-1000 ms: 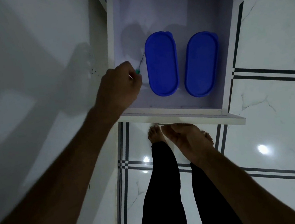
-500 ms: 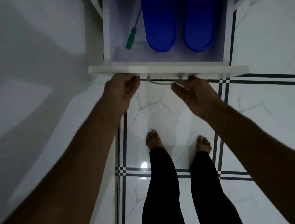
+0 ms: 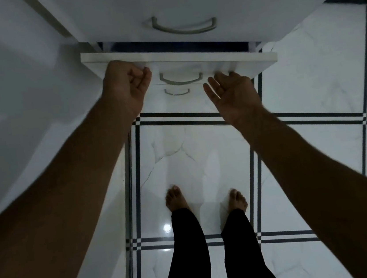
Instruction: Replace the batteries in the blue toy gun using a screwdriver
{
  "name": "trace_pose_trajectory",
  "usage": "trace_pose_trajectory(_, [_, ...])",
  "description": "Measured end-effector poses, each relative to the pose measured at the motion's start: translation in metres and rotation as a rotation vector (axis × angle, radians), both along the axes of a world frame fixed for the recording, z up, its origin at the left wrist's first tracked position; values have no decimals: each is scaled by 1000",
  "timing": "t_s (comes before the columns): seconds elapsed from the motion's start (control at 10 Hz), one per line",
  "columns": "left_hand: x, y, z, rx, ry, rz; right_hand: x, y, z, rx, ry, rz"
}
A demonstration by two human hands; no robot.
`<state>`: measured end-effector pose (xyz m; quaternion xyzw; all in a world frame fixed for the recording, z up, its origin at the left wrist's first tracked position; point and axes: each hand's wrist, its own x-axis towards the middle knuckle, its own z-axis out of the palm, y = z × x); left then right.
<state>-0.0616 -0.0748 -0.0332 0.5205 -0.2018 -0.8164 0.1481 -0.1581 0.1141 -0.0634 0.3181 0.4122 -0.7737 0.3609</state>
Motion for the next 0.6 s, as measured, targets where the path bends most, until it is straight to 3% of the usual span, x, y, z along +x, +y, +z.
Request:
trace_pose_trajectory(0.4, [-19,-18,4,18,76,41,-29,-6,11,70,75,37])
trace_pose_trajectory(0.5, [-12,-15,3,-26,25,-60,-29,-1,12,111,75,81])
trace_pose_trajectory(0.6, [0,-1,5,-176,-181,-275,-19,7,21,211,92,198])
